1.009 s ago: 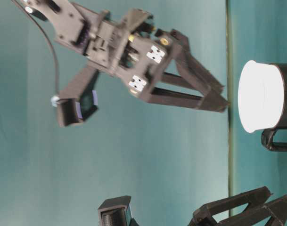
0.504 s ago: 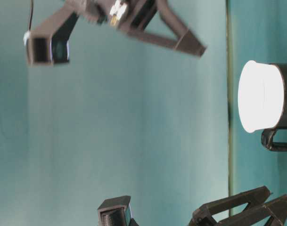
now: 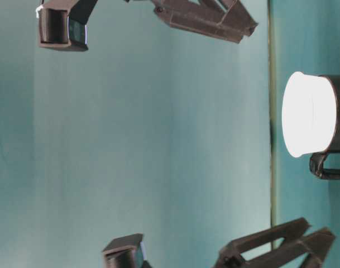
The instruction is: Put a paper cup into the cup holder on your left arm.
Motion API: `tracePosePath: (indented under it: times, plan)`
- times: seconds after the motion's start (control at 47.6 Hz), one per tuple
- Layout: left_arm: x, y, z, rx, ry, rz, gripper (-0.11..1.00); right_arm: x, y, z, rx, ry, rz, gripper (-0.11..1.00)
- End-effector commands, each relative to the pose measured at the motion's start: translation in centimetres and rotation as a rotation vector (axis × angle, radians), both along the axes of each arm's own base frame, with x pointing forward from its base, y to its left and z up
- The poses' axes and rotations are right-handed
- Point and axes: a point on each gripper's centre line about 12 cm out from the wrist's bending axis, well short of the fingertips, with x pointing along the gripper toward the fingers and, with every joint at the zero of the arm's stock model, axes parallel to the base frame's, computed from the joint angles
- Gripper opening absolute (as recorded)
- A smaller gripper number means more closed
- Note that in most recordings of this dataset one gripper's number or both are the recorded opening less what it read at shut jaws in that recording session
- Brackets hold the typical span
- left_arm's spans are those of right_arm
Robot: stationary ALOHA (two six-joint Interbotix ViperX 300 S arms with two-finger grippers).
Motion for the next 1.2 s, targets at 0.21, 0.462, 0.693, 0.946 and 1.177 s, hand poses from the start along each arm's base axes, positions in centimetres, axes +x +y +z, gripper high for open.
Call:
tracePosePath:
  times: [0.21,0.462,0.693,0.946,1.177]
  plan:
    - [-0.4,-0.1,1.6,0.004,-0.026,-0.003,0.88,-0.1,0.1,0.5,-0.008,-0.023,0.011,0.92]
    - [-0.5,-0.1,2.0,0.004,-0.04,-0.005,0.88,-0.2,0.1,0.4,-0.006,-0.021,0.01,0.92]
    - [-0.4,-0.1,2.1,0.004,-0.041,-0.005,0.88,-0.1,0.1,0.5,-0.008,-0.024,0.011,0.92]
    - [-0.5,-0.1,2.0,0.004,-0.038,-0.005,0.88,-0.1,0.1,0.5,-0.003,-0.024,0.006,0.92]
    - [-0.5,-0.1,2.0,0.003,-0.038,-0.004,0.88,-0.2,0.1,0.3,-0.004,-0.02,0.006,0.93]
